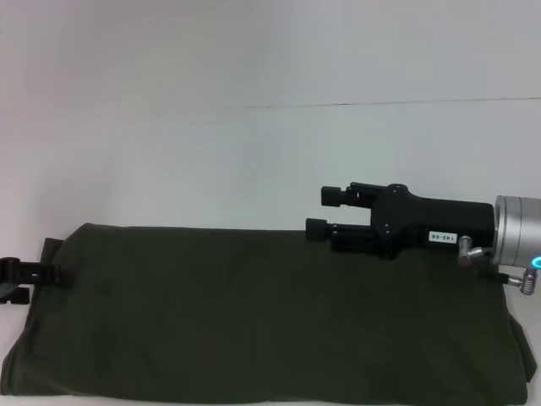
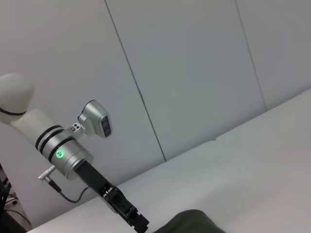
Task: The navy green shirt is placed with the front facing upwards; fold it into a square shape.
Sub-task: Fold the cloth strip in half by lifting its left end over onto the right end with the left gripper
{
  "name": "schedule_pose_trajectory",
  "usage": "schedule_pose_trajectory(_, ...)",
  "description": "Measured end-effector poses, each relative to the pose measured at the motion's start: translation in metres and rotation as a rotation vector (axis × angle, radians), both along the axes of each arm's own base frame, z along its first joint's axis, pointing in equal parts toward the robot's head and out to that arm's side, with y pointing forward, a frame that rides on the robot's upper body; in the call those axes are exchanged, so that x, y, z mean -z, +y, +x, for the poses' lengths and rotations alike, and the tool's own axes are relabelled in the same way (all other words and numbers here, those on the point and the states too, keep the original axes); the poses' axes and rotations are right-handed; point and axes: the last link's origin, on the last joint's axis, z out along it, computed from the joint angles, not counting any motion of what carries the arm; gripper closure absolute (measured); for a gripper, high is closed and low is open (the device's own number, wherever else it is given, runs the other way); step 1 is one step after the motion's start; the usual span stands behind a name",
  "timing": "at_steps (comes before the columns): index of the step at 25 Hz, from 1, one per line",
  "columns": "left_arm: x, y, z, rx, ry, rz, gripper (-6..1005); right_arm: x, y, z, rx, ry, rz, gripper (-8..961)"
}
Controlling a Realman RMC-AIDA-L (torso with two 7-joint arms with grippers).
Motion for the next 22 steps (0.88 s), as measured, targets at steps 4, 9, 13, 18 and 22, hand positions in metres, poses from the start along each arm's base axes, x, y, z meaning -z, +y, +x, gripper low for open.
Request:
schedule_pose_trajectory(4,-0.0026,0.0011,-0.0014,-0.002,0.024,-0.007,45,0.0000,0.0000,-0.0003,-0.001,0.002,0.001,170)
schedule_pose_trajectory(9,-0.0012,0.0012,-0.0018,0.004,0.037,-0.019,51,0.0009,0.0011,0.0002,0.004,-0.005,0.004,169)
schedule_pose_trajectory(13,-0.0001,0.0015,-0.0021,0.005,0.039,-0.018,52,0.0021,0.0018,0.0004,0.009,-0.007,0.004,169)
schedule_pose_trajectory(18,0.0014,0.0015,-0.0032,0.004,0.042,-0.015,52,0.0034,0.0017,0.0008,0.015,-0.007,0.003,169)
schedule_pose_trajectory(22,0.0036,-0.0001,-0.0041,0.003,0.040,-0.022,52,0.0035,0.0021,0.0009,0.016,-0.009,0.004,169)
